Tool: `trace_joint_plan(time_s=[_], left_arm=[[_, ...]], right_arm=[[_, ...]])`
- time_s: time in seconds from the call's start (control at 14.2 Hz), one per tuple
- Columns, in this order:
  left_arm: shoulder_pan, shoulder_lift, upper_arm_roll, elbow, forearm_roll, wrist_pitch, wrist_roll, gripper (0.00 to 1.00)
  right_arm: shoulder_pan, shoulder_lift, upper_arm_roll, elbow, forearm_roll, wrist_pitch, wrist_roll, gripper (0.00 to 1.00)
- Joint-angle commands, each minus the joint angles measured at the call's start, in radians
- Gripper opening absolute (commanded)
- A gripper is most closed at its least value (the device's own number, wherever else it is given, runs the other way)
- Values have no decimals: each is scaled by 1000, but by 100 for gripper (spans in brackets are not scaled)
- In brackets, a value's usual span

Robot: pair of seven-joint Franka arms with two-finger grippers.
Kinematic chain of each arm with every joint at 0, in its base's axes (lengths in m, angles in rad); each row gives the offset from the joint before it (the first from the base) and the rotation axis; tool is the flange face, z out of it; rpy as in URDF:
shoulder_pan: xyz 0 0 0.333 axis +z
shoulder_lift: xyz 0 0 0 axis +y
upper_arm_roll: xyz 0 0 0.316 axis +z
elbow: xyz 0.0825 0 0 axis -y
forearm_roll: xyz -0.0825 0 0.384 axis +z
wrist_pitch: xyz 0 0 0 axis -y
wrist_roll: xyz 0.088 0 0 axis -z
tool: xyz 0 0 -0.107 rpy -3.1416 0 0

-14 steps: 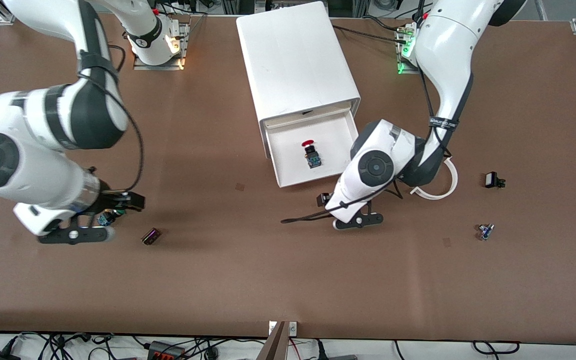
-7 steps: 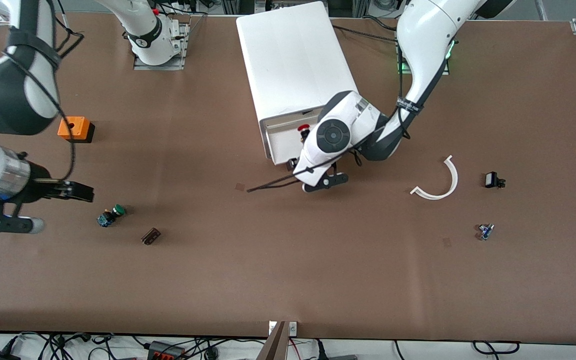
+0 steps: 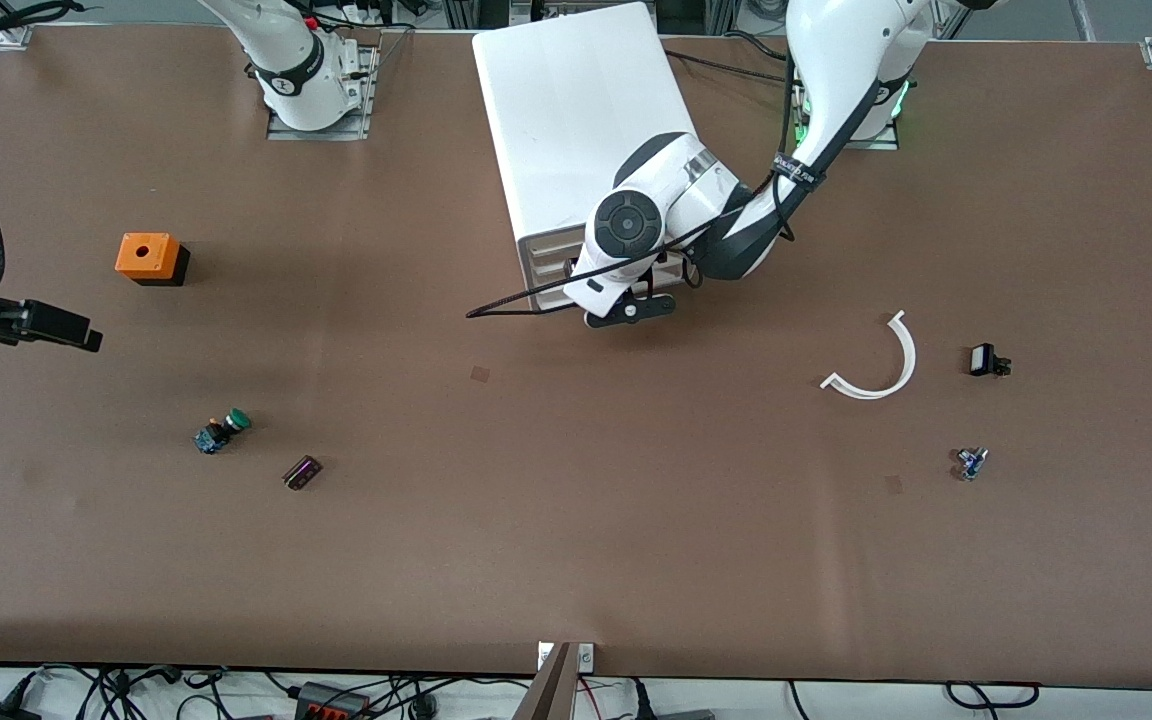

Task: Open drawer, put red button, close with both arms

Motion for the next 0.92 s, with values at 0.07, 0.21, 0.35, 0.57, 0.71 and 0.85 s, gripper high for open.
trace_joint_plan(time_s=[0.07,0.21,0.35,0.57,0.71,0.85], left_arm=[[21,-32,-39,-17,-23,-70,5,100],[42,-34,-37,-14,-20,-71,25,100],[86,-32,-33,22,-6,-77,82,100],[158,-31,-21,130,35,-137,130,100],[200,-32,-22,202,140,-195,171,100],[267,-34,-22,229,181,-225,290,100]], right_arm=[[-18,-66,34,-79,-40,-1,-59,100],[-19,-127,29,-177,-40,33,-73,100],[-19,-194,26,-294,-40,98,-70,100],[-16,-259,28,-388,-58,152,-68,100],[-15,-277,31,-408,-63,159,-58,100],[-15,-294,32,-432,-63,174,-54,100]])
